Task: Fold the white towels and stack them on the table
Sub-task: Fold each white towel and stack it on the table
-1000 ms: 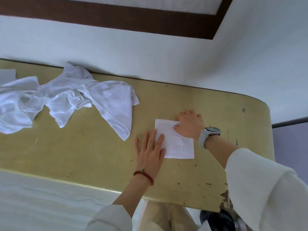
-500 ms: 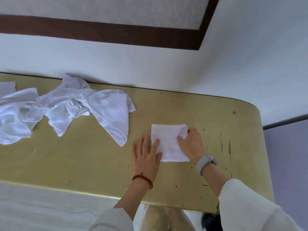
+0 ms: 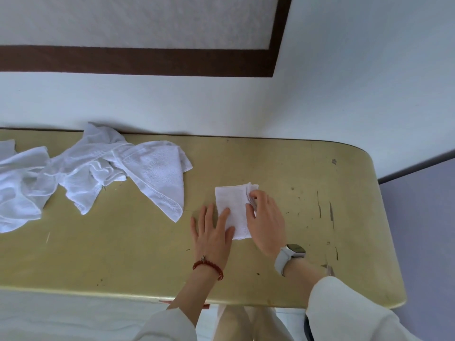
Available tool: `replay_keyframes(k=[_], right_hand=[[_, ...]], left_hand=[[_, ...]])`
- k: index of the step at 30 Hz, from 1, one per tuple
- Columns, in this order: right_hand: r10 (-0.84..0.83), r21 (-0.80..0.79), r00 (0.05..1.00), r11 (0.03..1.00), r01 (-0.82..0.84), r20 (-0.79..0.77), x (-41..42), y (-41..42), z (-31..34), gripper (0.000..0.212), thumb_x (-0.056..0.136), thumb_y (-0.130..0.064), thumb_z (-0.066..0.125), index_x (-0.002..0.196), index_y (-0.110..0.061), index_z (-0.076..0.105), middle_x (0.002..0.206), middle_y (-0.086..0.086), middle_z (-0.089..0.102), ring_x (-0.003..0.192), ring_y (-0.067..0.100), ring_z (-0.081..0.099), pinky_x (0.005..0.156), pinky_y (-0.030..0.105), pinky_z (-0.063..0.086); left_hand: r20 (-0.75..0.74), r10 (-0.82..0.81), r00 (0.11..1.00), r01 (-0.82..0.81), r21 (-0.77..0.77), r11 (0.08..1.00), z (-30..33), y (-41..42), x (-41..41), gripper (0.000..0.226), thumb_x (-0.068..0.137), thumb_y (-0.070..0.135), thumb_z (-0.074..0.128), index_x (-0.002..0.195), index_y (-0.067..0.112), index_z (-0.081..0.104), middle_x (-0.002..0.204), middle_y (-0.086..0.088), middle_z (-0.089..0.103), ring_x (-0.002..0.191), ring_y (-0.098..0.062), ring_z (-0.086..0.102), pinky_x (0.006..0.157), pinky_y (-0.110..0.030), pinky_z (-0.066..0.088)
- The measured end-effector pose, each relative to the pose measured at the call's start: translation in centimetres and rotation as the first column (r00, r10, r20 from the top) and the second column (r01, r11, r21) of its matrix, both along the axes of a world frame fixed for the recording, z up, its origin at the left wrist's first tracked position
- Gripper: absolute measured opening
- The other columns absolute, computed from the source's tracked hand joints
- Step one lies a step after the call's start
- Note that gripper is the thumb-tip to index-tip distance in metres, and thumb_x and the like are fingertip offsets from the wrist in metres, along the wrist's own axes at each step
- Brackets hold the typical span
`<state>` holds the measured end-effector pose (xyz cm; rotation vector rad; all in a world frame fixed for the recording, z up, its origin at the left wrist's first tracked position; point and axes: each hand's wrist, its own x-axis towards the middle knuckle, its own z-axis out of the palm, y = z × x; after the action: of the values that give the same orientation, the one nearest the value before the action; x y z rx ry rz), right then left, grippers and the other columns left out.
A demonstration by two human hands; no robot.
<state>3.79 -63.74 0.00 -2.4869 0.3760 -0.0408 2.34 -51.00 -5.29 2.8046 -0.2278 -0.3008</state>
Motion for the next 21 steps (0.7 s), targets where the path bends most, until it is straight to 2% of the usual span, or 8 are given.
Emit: replay_keyframes(k=[2, 4, 6, 9, 12, 14, 17, 21], right_hand=[[-0.039, 0.055, 0.997, 0.998, 0.036, 0.063, -0.2, -0.1, -0.3, 0.021, 0.085, -0.005, 0.057, 0.105, -0.009, 0.056, 0.088, 0.003, 0.063, 0.077, 0.024, 0.058, 0.063, 0.034, 0.047], [-0.157, 0.248, 0.983, 0.952, 0.177, -0.101, 0.2, -0.4, 0.0, 0.036, 0.089, -0.006, 0.051, 0.124, -0.012, 0.047, 0.097, 0.004, 0.062, 0.088, 0.023, 0.057, 0.074, 0.032, 0.046], [-0.210, 0.373, 0.949, 0.882, 0.287, -0.234, 0.9, -0.9, -0.1, 0.033, 0.090, -0.004, 0.045, 0.122, -0.008, 0.050, 0.096, 0.011, 0.060, 0.092, 0.027, 0.055, 0.074, 0.027, 0.041], [-0.035, 0.292, 0.995, 0.954, 0.061, -0.093, 0.9, -1.1, 0.9, 0.022, 0.090, -0.001, 0.044, 0.105, -0.004, 0.059, 0.094, 0.002, 0.054, 0.087, 0.019, 0.051, 0.074, 0.022, 0.037], [0.153, 0.305, 0.980, 0.934, -0.186, 0.129, 0.8, -1.2, 3.2, 0.021, 0.088, 0.004, 0.045, 0.100, -0.007, 0.059, 0.093, -0.015, 0.049, 0.083, 0.004, 0.051, 0.074, 0.016, 0.041], [0.204, 0.301, 0.956, 0.917, -0.263, 0.212, 0.8, -1.7, 4.6, 0.024, 0.087, 0.007, 0.045, 0.096, -0.011, 0.058, 0.091, -0.022, 0.049, 0.085, -0.003, 0.051, 0.072, 0.009, 0.041], [0.118, 0.402, 0.980, 0.899, -0.175, 0.162, 1.0, -2.5, 6.7, 0.040, 0.088, 0.006, 0.044, 0.104, -0.031, 0.049, 0.096, -0.022, 0.052, 0.091, -0.009, 0.052, 0.076, 0.005, 0.041], [-0.057, 0.496, 0.998, 0.866, 0.062, -0.024, 0.6, -3.0, 7.5, 0.044, 0.090, 0.000, 0.045, 0.130, -0.019, 0.044, 0.106, -0.004, 0.058, 0.098, 0.012, 0.056, 0.085, 0.023, 0.047]], left_hand=[[0.017, 0.013, 1.000, -0.012, -0.056, 0.998, 0.0, 0.2, 0.1, 0.039, 0.081, 0.039, 0.037, 0.117, 0.027, 0.049, 0.125, -0.011, 0.057, 0.125, -0.027, 0.039, 0.099, -0.054, 0.033], [0.050, 0.102, 0.994, -0.093, -0.164, 0.982, 0.4, 0.5, 0.3, 0.039, 0.083, 0.037, 0.041, 0.115, 0.023, 0.057, 0.123, -0.006, 0.059, 0.122, -0.029, 0.047, 0.103, -0.045, 0.029], [-0.004, 0.230, 0.973, -0.223, -0.264, 0.938, 1.2, 0.5, 0.8, 0.036, 0.087, 0.027, 0.051, 0.122, 0.017, 0.054, 0.122, 0.000, 0.057, 0.121, -0.023, 0.046, 0.105, -0.032, 0.021], [-0.215, 0.346, 0.913, -0.407, -0.428, 0.807, 1.8, 0.9, 2.3, 0.054, 0.087, 0.019, 0.057, 0.137, 0.014, 0.036, 0.120, 0.008, 0.055, 0.123, -0.017, 0.038, 0.109, -0.031, 0.023], [-0.423, 0.180, 0.888, -0.432, -0.633, 0.643, 2.6, 2.3, 4.2, 0.063, 0.079, 0.022, 0.060, 0.137, 0.017, 0.036, 0.120, 0.009, 0.057, 0.121, -0.015, 0.045, 0.104, -0.037, 0.037], [-0.494, -0.008, 0.869, -0.420, -0.747, 0.516, 3.8, 2.8, 4.8, 0.050, 0.077, 0.017, 0.058, 0.126, 0.016, 0.048, 0.113, 0.009, 0.062, 0.107, -0.004, 0.056, 0.090, -0.022, 0.046], [-0.518, -0.085, 0.851, -0.436, -0.788, 0.435, 5.7, 2.7, 4.7, 0.017, 0.083, 0.015, 0.057, 0.098, 0.020, 0.064, 0.078, 0.017, 0.062, 0.072, 0.004, 0.054, 0.067, -0.009, 0.041], [-0.523, 0.076, 0.849, -0.508, -0.767, 0.392, 8.1, 2.7, 3.7, 0.008, 0.084, 0.017, 0.064, 0.088, 0.022, 0.068, 0.078, 0.011, 0.065, 0.075, -0.007, 0.057, 0.076, -0.019, 0.045]])
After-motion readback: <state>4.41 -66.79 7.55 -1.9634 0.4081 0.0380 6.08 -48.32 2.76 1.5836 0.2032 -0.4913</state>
